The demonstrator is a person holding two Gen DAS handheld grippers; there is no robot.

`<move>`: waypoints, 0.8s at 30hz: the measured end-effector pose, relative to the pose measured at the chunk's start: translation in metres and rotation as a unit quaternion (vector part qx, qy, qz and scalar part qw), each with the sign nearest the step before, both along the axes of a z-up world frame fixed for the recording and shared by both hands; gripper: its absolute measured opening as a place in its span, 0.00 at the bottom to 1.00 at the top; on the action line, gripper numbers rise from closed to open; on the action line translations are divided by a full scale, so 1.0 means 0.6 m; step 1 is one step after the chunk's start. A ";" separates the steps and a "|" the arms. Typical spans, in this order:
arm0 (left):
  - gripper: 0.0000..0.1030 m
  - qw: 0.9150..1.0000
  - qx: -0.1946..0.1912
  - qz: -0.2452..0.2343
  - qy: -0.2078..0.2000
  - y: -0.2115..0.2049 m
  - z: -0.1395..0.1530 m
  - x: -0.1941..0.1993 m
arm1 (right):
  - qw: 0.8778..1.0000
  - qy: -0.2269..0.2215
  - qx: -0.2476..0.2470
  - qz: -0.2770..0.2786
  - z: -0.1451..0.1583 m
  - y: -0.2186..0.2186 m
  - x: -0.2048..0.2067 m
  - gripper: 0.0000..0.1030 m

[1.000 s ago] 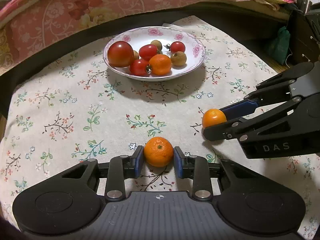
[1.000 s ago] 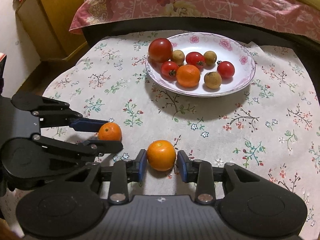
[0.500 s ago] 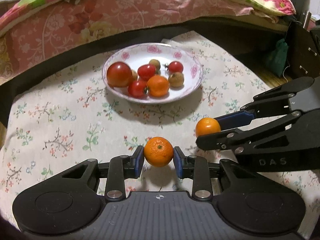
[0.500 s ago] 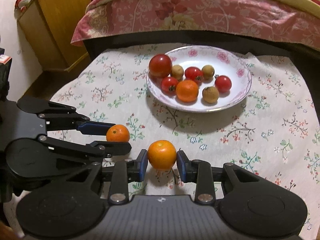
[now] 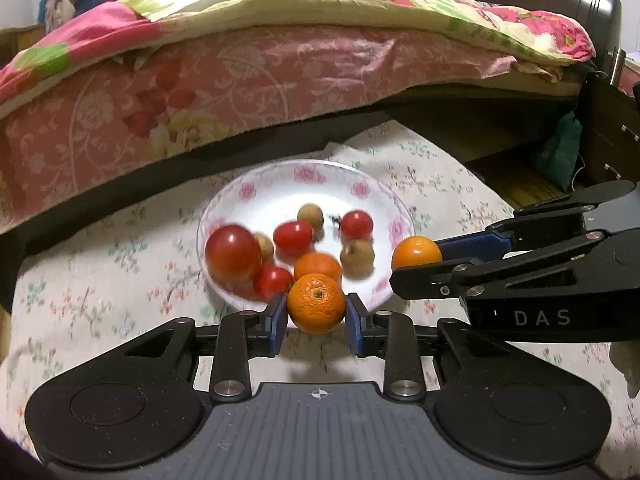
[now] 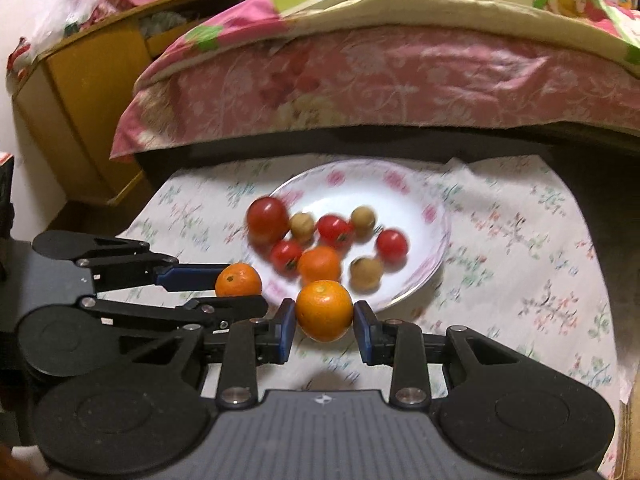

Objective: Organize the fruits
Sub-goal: 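Carry both tangerines in the left and right tools to the plate, then release the tangerine into the plate with the left tool while the right releases its tangerine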

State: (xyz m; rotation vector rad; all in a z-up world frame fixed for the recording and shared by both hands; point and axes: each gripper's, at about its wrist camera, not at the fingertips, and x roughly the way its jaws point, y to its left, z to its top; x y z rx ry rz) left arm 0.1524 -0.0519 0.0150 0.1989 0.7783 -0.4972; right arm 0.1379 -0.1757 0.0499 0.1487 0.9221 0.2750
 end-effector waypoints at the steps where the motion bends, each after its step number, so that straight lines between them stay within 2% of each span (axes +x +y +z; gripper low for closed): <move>1: 0.36 1.000 0.001 0.000 -0.001 -0.003 0.000 0.007 | 1.000 -0.001 0.000 -0.004 0.000 -0.004 0.006 0.31; 13: 0.36 1.000 0.020 0.003 -0.018 -0.033 0.006 0.079 | 0.999 -0.011 0.018 -0.040 -0.013 -0.045 0.075 0.31; 24: 0.36 0.999 0.027 0.011 -0.013 -0.045 -0.013 0.122 | 0.998 -0.005 0.038 -0.055 -0.040 -0.059 0.118 0.31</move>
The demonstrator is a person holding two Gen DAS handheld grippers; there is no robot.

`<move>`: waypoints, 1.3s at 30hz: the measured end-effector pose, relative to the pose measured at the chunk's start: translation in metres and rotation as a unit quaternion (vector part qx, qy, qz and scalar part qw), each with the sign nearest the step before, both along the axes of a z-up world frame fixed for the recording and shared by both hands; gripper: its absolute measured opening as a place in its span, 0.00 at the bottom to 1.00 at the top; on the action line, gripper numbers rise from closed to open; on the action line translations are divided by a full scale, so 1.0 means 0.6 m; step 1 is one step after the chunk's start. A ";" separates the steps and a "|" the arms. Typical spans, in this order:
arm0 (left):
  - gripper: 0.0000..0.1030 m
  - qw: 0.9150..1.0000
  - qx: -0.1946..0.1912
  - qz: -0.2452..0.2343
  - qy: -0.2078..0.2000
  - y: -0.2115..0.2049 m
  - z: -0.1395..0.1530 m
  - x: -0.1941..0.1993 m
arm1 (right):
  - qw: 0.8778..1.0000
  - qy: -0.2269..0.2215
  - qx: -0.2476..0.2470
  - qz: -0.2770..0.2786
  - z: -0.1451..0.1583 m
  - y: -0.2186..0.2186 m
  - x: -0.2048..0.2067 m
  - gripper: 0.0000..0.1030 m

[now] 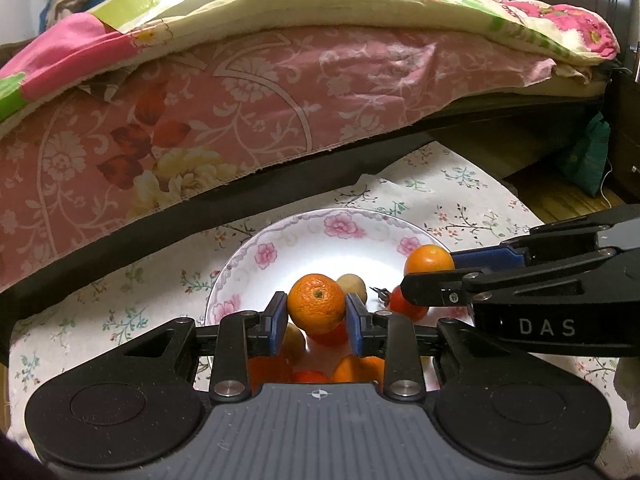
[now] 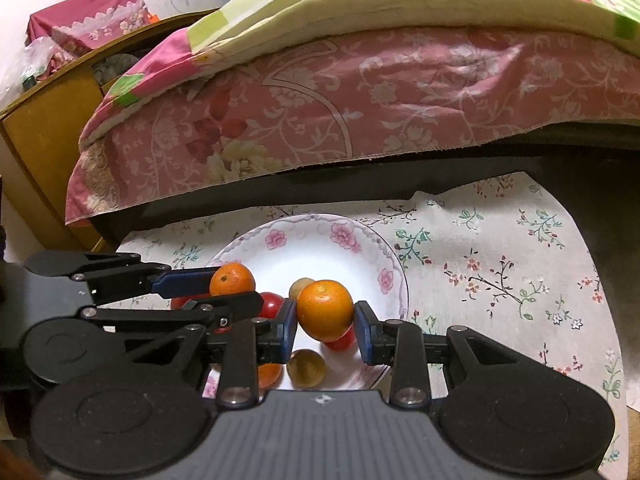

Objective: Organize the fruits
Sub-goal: 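Release the tangerine into the plate with the left tool while the right releases its tangerine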

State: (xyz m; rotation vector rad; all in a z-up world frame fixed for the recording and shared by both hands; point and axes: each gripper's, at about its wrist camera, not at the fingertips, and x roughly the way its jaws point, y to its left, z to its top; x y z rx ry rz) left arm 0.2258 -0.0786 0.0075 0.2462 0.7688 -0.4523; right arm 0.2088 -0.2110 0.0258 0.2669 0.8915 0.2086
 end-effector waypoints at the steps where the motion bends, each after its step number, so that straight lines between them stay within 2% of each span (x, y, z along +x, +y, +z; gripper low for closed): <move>1: 0.36 1.000 0.001 0.001 0.000 -0.001 -0.002 0.002 | 1.000 0.001 0.001 -0.001 -0.002 -0.001 0.003 0.31; 12: 0.37 1.000 -0.002 0.012 0.007 0.003 -0.010 0.017 | 1.000 0.000 -0.004 -0.003 -0.012 0.002 0.021 0.32; 20: 0.43 1.000 -0.004 0.018 0.000 0.007 -0.002 0.018 | 0.999 0.007 0.027 -0.016 -0.014 -0.008 0.026 0.32; 31: 0.50 1.000 -0.006 0.018 -0.013 0.012 0.016 0.010 | 0.999 -0.006 0.027 -0.024 0.004 -0.008 0.020 0.32; 37: 0.58 1.000 -0.006 0.014 -0.021 0.015 0.025 -0.016 | 0.999 -0.011 0.023 -0.031 0.015 -0.010 0.001 0.33; 39: 0.59 1.000 -0.004 0.018 -0.024 0.018 0.027 -0.028 | 0.999 -0.013 0.017 -0.033 0.019 -0.010 -0.010 0.36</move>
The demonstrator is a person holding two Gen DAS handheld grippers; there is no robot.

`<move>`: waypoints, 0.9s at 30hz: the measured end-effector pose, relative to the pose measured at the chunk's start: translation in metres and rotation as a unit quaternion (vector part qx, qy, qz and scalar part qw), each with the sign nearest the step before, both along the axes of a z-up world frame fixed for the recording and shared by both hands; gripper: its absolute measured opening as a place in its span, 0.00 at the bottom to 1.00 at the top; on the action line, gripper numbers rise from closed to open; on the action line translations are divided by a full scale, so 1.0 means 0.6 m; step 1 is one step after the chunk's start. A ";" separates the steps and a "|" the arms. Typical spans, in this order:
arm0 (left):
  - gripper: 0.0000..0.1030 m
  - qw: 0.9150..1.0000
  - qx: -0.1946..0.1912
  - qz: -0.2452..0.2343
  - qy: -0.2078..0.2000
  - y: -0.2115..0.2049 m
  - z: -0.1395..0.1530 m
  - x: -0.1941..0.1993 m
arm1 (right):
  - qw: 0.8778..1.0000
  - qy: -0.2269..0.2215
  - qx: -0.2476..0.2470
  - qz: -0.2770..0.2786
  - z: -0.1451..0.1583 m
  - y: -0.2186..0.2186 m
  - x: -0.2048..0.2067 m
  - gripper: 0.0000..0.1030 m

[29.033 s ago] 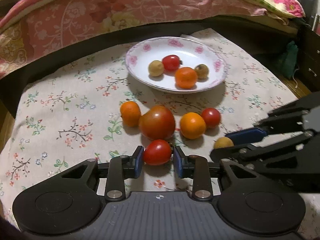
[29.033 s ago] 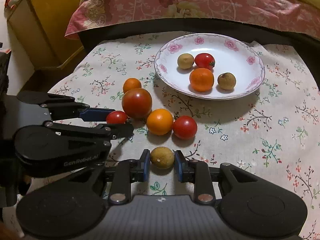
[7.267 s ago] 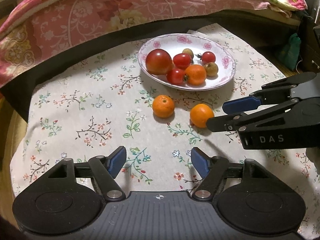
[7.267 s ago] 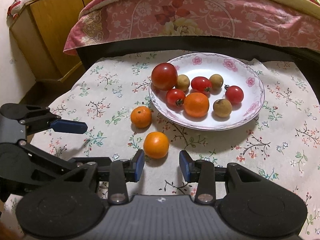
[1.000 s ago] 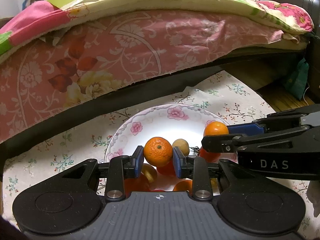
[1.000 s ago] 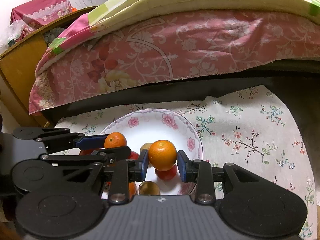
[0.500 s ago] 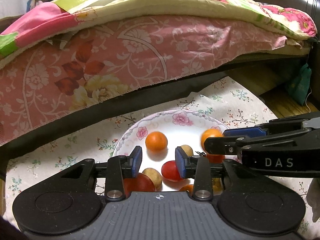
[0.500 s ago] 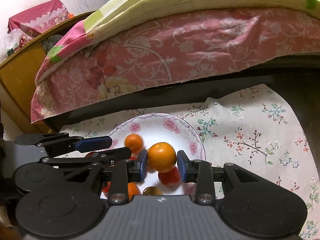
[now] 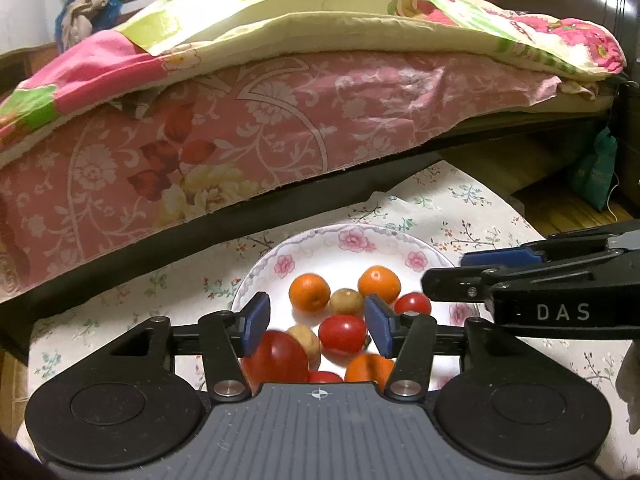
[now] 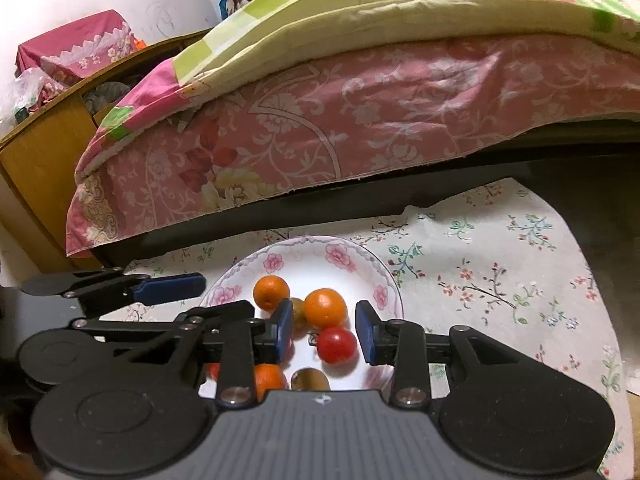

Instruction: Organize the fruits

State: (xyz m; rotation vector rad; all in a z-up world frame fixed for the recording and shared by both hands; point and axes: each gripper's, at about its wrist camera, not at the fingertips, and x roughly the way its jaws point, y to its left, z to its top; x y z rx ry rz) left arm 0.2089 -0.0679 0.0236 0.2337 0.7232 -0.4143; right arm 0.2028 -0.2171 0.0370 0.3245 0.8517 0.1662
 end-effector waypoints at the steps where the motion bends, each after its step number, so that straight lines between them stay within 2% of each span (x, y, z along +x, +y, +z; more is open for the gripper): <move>1: 0.60 1.000 0.000 0.002 0.000 0.002 0.000 -0.006 | 1.000 -0.001 -0.005 0.000 0.001 0.001 -0.006 0.37; 4: 0.62 1.000 -0.003 0.002 0.007 0.006 -0.001 -0.028 | 1.000 0.004 -0.024 0.002 0.003 0.005 -0.024 0.37; 8: 0.70 1.000 -0.004 0.004 0.011 0.013 -0.005 -0.055 | 0.999 0.011 -0.031 0.001 0.007 0.012 -0.046 0.37; 12: 0.71 1.000 -0.004 0.010 0.022 0.023 -0.011 -0.076 | 0.999 0.014 -0.036 -0.001 0.012 0.017 -0.074 0.38; 17: 0.84 0.999 -0.003 0.023 0.031 0.037 -0.017 -0.105 | 0.999 0.028 -0.034 -0.003 0.007 0.028 -0.107 0.39; 27: 0.91 0.996 -0.023 0.066 0.050 0.078 -0.019 -0.147 | 0.999 0.033 -0.022 -0.022 0.019 0.042 -0.171 0.42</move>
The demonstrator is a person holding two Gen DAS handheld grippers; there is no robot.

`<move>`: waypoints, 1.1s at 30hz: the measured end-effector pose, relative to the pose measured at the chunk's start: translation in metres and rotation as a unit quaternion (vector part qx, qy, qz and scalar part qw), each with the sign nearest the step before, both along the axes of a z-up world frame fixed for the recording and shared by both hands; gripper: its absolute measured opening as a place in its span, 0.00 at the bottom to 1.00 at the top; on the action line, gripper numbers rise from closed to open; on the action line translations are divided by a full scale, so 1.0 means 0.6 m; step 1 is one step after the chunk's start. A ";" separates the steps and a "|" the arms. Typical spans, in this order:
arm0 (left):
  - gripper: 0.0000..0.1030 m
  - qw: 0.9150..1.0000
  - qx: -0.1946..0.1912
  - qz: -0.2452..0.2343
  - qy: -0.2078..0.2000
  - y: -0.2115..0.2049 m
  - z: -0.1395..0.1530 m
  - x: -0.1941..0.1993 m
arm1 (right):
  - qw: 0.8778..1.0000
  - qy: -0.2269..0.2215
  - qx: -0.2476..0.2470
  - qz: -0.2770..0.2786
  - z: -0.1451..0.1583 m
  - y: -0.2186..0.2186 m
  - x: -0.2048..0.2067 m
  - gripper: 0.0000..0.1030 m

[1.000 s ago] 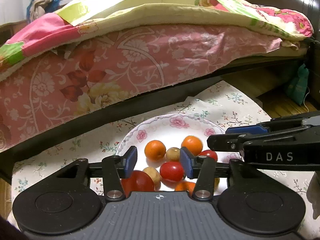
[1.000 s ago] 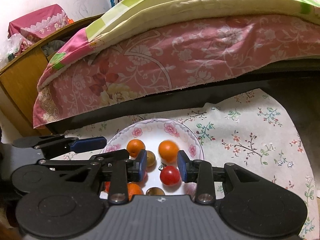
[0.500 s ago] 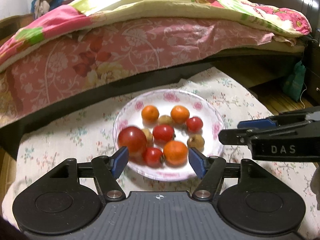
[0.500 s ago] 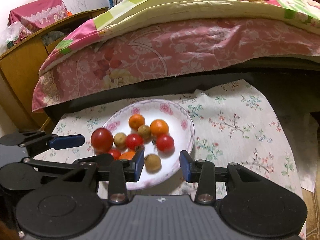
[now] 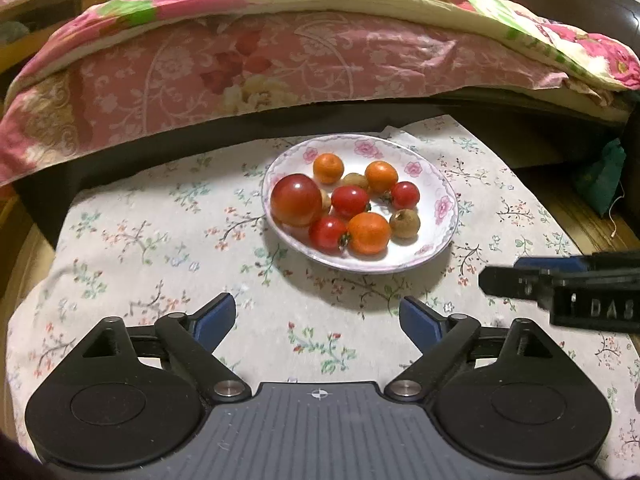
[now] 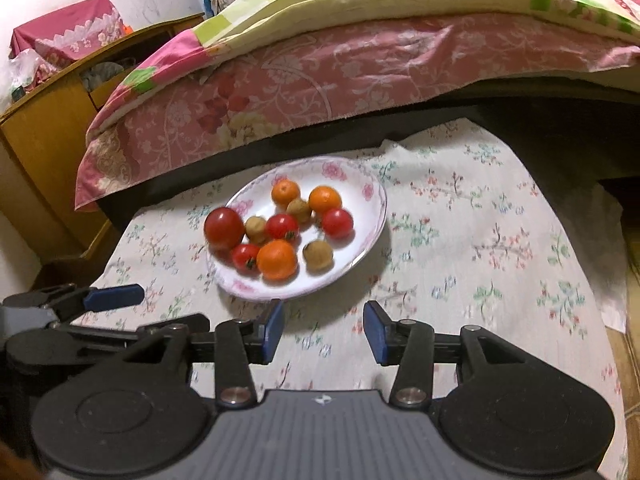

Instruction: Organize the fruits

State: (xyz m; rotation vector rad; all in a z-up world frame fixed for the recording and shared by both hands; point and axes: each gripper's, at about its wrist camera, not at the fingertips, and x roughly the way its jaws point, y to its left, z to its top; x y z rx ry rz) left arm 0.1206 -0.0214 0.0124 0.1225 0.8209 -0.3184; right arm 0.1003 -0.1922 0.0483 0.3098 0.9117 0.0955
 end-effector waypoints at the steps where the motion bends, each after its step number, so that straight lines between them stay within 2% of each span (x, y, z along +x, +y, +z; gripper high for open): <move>1: 0.93 1.000 0.003 0.001 -0.001 0.000 0.000 -0.004 | 1.000 0.002 0.000 0.002 0.000 0.004 -0.005 0.42; 5: 0.94 1.000 0.013 0.008 -0.004 0.003 0.000 -0.026 | 1.000 0.001 -0.010 0.009 0.003 0.022 -0.026 0.43; 7: 1.00 1.000 0.016 0.014 -0.003 0.004 -0.001 -0.033 | 1.000 0.000 -0.016 0.009 0.003 0.027 -0.038 0.43; 16: 1.00 0.999 0.018 0.028 -0.008 0.007 0.001 -0.065 | 1.000 0.015 -0.011 0.001 0.000 0.032 -0.075 0.43; 27: 1.00 0.995 0.081 0.041 -0.033 0.001 0.001 -0.106 | 1.000 0.015 -0.004 -0.004 0.011 0.040 -0.115 0.43; 33: 1.00 0.995 0.080 0.043 -0.027 0.000 0.003 -0.122 | 1.000 0.016 -0.002 -0.008 0.014 0.043 -0.137 0.43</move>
